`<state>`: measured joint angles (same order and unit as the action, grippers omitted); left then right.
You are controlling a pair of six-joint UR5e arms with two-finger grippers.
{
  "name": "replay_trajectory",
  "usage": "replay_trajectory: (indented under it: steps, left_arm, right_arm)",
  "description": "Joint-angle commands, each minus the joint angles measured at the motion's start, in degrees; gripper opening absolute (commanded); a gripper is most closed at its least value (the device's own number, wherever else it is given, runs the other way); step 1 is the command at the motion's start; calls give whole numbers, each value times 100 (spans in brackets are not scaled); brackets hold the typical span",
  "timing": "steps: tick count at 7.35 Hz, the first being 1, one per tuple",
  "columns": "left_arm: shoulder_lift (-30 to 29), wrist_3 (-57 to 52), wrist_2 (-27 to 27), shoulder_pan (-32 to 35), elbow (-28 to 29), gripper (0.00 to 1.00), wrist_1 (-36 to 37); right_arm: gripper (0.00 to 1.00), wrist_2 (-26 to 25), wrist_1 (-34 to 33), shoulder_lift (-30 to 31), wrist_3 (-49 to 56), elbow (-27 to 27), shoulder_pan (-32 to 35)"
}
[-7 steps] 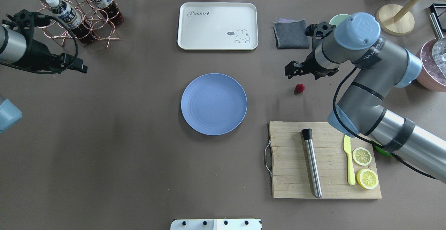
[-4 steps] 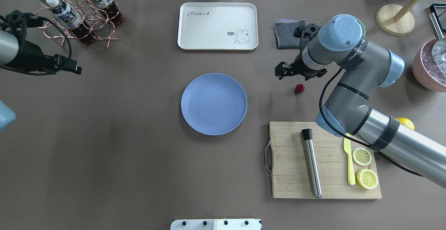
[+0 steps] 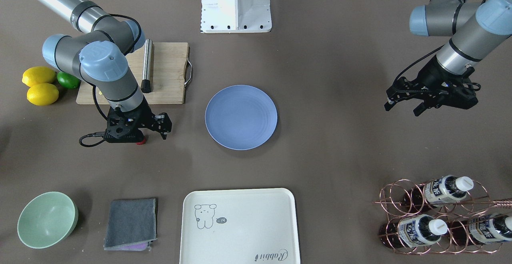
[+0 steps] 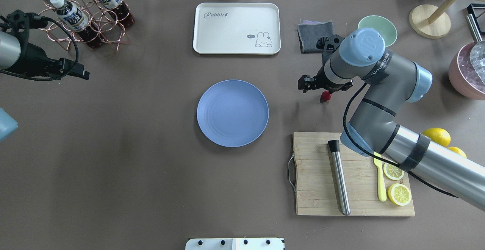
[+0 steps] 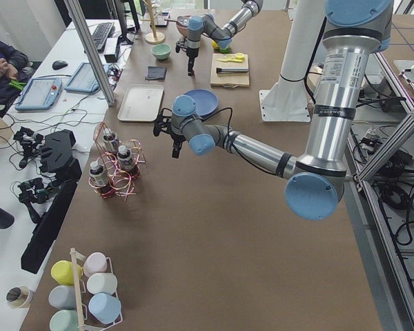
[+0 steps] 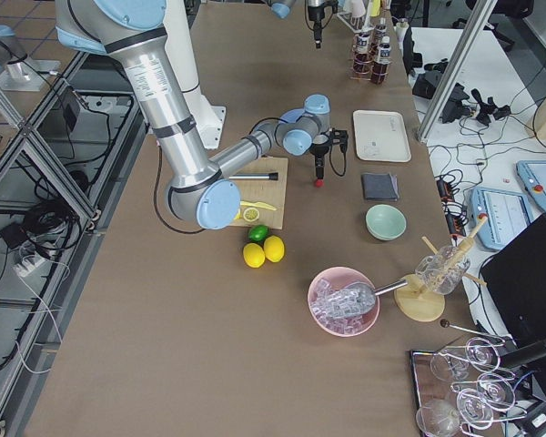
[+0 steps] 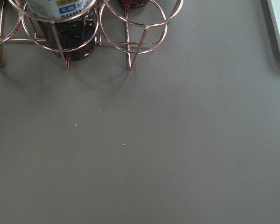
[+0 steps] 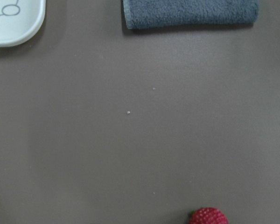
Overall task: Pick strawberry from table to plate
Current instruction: 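Close the right gripper on the red strawberry and lift it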
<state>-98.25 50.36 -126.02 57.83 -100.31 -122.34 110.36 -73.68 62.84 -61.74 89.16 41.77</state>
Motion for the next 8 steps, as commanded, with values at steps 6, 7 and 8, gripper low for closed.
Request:
replay_trajectory:
  steps: [6, 7, 8]
  left_arm:
    - [-10, 0, 43, -9, -6, 98, -1]
    - [-10, 0, 43, -9, -6, 98, -1]
    - [-10, 0, 43, -9, -6, 98, -1]
  right_arm:
    - [79, 47, 73, 114, 470, -197, 121]
    - [74, 30, 82, 167, 444, -162, 78]
    - [69, 21, 82, 176, 452, -197, 34]
